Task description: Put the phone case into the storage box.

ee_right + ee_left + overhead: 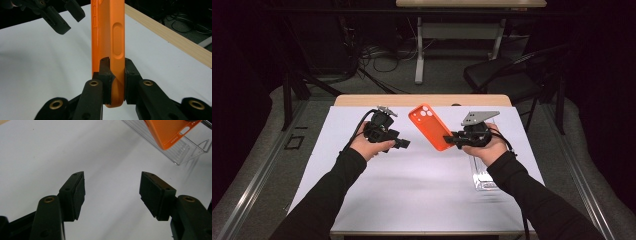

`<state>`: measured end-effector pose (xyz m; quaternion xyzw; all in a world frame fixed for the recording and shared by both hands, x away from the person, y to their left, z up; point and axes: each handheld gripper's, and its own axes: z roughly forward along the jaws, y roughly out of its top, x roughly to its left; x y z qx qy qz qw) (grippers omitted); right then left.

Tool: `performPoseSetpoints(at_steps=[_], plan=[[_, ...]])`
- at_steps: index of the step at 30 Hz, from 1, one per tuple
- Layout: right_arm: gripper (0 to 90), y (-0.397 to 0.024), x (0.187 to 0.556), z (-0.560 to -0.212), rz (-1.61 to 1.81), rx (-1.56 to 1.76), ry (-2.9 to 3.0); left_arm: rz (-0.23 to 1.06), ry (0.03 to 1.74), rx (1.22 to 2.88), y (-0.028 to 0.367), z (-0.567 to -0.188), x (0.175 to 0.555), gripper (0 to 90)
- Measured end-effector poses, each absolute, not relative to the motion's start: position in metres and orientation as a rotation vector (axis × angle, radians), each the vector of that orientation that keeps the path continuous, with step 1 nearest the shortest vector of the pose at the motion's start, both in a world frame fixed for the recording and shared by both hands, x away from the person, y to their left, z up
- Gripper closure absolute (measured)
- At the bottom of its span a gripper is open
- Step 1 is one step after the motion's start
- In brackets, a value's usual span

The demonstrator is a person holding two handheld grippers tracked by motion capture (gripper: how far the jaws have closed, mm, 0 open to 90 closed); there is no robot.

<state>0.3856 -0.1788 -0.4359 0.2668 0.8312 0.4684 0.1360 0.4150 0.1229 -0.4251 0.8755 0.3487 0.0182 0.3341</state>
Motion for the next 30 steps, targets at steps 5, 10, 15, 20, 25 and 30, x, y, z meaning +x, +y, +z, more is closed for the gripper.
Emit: performPoseSetpoints(at_steps=[5, 10, 15, 20, 25, 30], plan=[[80.9, -0.177, 0.380, -0.440, 1.408, 0.778, 2.362, 0.087, 0.900, 2.260, 0.120, -0.423, 0.412, 41.9], [80.8, -0.176, 0.376, -0.443, 1.453, 0.793, 2.319, 0.083, 0.893, 2.214, 0.119, -0.420, 0.410, 45.7], [80.9, -0.176, 0.374, -0.446, 1.503, 0.816, 2.277, 0.065, 0.867, 2.179, 0.119, -0.418, 0.409, 46.7], [80.8, -0.177, 0.373, -0.449, 1.527, 0.841, 2.246, 0.074, 0.835, 2.153, 0.119, -0.417, 0.408, 49.5], [80.8, -0.177, 0.372, -0.449, 1.537, 0.846, 2.230, 0.048, 0.852, 2.105, 0.120, -0.418, 0.409, 49.5], [80.8, -0.177, 0.372, -0.452, 1.542, 0.850, 2.220, 0.016, 0.868, 2.050, 0.123, -0.421, 0.410, 54.7]])
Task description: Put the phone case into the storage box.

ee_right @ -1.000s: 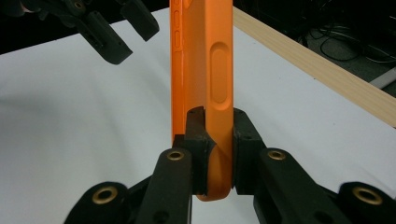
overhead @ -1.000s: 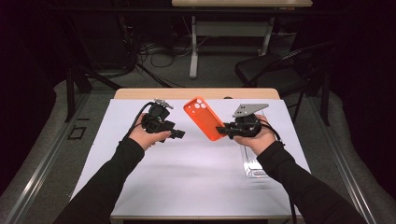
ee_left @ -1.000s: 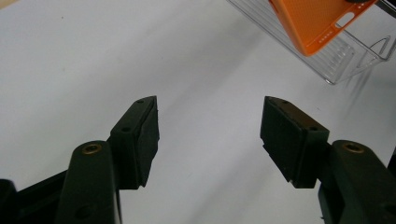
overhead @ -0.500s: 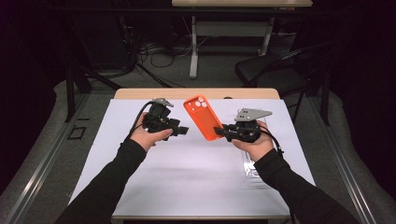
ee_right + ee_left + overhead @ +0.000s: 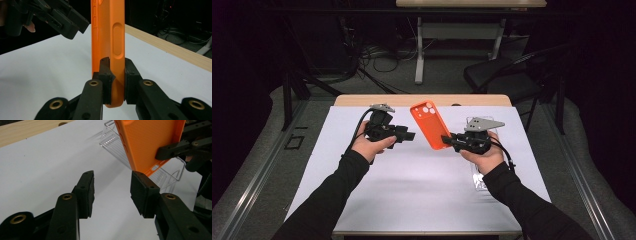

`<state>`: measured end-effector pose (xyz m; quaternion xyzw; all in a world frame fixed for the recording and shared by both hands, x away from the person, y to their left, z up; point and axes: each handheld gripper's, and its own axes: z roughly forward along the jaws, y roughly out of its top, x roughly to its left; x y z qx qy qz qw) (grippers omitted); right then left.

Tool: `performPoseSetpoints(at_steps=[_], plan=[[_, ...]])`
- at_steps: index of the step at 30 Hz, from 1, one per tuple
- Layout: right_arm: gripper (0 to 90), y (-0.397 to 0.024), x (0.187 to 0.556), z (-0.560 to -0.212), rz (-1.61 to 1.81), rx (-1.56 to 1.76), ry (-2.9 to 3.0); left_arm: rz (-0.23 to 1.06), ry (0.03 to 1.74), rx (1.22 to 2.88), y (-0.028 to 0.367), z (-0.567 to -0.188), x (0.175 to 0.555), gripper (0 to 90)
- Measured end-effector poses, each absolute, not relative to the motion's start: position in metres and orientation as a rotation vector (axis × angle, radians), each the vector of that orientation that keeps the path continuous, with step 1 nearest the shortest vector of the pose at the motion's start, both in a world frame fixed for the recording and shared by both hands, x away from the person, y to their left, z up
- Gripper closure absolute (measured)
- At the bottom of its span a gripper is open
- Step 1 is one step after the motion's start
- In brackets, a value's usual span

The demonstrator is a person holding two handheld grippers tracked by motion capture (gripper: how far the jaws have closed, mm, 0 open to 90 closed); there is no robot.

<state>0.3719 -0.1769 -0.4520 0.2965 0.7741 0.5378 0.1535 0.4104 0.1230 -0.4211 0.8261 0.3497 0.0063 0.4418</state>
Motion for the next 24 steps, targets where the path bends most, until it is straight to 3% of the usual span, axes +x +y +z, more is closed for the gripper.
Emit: performPoseSetpoints(at_steps=[9, 24], plan=[[80.8, -0.1787, 0.3714, -0.4576, 1.560, 0.881, 2.200, -0.029, 0.890, 1.994, 0.1246, -0.4252, 0.4124, 55.1], [80.8, -0.1747, 0.3701, -0.4600, 1.554, 0.858, 2.201, 0.001, 0.838, 1.991, 0.1173, -0.4259, 0.4122, 55.3]])
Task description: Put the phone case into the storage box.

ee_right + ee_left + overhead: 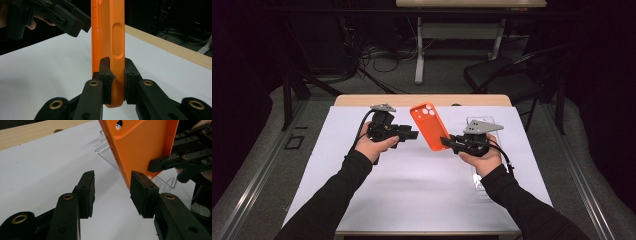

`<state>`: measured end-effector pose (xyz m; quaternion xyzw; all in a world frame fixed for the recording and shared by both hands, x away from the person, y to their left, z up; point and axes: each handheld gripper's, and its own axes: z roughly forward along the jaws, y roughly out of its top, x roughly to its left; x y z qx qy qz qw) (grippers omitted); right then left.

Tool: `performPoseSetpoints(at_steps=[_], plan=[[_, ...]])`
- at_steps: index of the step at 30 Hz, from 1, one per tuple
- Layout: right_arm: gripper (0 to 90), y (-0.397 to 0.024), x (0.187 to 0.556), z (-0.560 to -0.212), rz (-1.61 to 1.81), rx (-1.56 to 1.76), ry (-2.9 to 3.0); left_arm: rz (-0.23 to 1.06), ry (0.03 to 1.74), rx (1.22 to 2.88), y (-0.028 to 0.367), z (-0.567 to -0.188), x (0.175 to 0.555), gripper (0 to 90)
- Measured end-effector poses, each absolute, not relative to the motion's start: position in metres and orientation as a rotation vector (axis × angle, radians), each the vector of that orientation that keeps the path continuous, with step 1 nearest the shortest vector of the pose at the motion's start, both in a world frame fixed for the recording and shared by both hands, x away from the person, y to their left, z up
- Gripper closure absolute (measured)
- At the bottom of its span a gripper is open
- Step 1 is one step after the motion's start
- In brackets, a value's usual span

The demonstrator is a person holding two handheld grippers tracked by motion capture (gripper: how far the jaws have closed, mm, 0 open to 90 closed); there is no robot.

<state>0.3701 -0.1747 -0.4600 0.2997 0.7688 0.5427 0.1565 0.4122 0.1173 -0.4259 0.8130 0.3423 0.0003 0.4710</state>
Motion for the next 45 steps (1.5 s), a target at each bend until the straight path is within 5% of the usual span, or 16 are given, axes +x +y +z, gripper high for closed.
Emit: performPoseSetpoints(at_steps=[24, 45], plan=[[80.8, -0.174, 0.367, -0.463, 1.690, 0.760, 2.202, -0.077, 0.631, 1.955, 0.117, -0.432, 0.414, 61.0], [80.8, -0.172, 0.366, -0.464, 1.687, 0.733, 2.222, -0.131, 0.583, 1.935, 0.118, -0.437, 0.417, 75.6]])
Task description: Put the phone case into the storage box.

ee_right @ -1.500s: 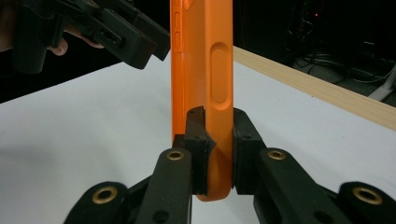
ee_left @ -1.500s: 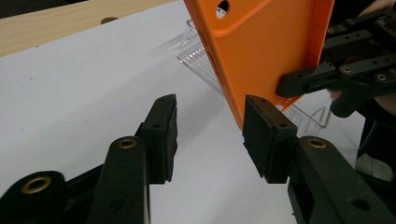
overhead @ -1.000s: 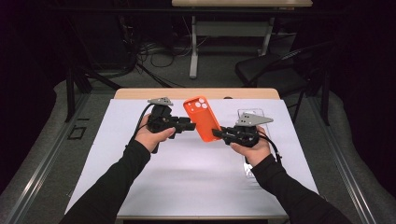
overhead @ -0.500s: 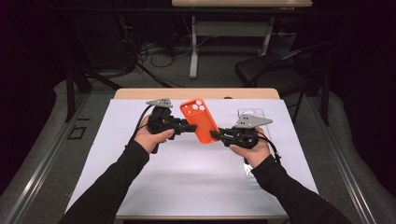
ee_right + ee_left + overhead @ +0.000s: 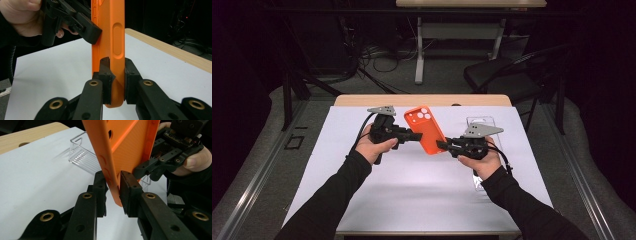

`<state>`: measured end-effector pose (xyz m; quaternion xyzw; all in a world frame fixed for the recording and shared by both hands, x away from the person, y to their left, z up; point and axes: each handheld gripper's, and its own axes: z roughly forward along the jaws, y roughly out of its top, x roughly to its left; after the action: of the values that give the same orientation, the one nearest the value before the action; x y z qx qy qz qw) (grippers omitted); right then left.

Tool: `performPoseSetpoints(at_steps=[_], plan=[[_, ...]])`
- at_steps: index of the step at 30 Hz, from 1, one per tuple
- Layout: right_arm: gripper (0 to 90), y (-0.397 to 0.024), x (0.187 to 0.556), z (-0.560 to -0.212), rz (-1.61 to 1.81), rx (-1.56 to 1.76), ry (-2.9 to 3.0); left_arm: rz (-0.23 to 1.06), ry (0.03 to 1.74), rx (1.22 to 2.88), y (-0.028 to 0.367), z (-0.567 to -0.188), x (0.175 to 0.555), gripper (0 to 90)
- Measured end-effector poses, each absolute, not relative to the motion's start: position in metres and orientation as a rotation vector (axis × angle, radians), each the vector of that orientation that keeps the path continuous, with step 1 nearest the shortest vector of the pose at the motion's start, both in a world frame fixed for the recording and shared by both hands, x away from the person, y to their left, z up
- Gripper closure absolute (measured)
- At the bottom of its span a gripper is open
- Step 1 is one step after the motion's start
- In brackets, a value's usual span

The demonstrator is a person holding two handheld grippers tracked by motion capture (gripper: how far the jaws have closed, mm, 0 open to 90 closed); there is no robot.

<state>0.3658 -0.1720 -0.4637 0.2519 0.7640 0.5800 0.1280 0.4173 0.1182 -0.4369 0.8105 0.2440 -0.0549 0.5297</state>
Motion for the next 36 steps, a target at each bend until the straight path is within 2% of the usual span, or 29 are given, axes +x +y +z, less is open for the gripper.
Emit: performPoseSetpoints(at_steps=[24, 36], plan=[[80.7, -0.1711, 0.3667, -0.4657, 1.671, 0.711, 2.223, -0.163, 0.520, 1.922, 0.1223, -0.4397, 0.4224, 80.0], [80.7, -0.1709, 0.3672, -0.4669, 1.661, 0.712, 2.228, -0.229, 0.540, 1.891, 0.1243, -0.4451, 0.4249, 81.3]])
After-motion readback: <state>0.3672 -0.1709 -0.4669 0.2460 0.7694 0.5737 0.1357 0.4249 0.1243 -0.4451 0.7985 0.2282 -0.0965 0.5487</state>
